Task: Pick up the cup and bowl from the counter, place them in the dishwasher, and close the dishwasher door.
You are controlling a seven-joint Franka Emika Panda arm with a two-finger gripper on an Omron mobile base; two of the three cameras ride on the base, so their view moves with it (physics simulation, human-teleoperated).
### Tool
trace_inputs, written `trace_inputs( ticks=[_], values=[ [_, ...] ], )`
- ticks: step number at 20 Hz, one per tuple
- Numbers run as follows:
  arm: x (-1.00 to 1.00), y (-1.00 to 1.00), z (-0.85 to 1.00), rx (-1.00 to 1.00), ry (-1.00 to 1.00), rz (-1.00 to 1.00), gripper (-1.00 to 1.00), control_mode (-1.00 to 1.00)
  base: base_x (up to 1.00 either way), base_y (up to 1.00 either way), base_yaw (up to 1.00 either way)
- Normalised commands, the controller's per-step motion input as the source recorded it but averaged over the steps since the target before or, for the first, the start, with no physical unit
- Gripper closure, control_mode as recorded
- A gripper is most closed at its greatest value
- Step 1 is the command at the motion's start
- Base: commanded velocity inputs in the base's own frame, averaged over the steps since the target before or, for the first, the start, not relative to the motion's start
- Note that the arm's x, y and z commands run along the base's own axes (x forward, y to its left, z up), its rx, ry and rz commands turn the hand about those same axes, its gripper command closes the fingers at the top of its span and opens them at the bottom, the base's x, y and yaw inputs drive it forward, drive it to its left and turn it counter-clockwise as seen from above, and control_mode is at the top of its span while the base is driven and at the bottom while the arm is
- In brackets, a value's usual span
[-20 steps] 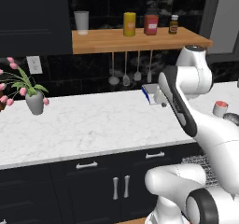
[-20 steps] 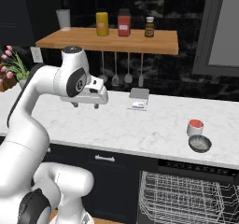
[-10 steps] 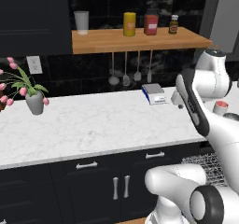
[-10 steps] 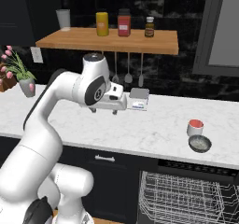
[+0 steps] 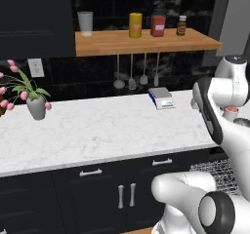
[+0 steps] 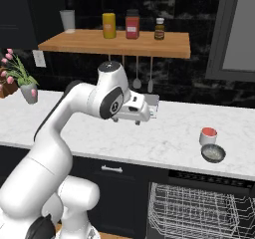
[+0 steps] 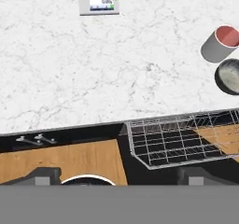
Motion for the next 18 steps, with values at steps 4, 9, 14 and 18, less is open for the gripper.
trace_inputs(
  ticks=[4,9,14,18],
  values=[
    [0.0,-0.17,-0.01,-0.04,-0.03,-0.21,-1.0,-1.0,0.0,0.0,0.0],
    [0.06,-0.09,0.0,-0.02,-0.01,-0.14,-1.0,-1.0,0.0,0.0,0.0],
    [0.14,-0.29,0.0,0.0,0.0,0.02,-1.0,-1.0,0.0,0.0,0.0],
    [0.21,-0.33,-0.05,0.0,0.0,0.11,-1.0,-1.0,0.0,0.0,0.0]
  ],
)
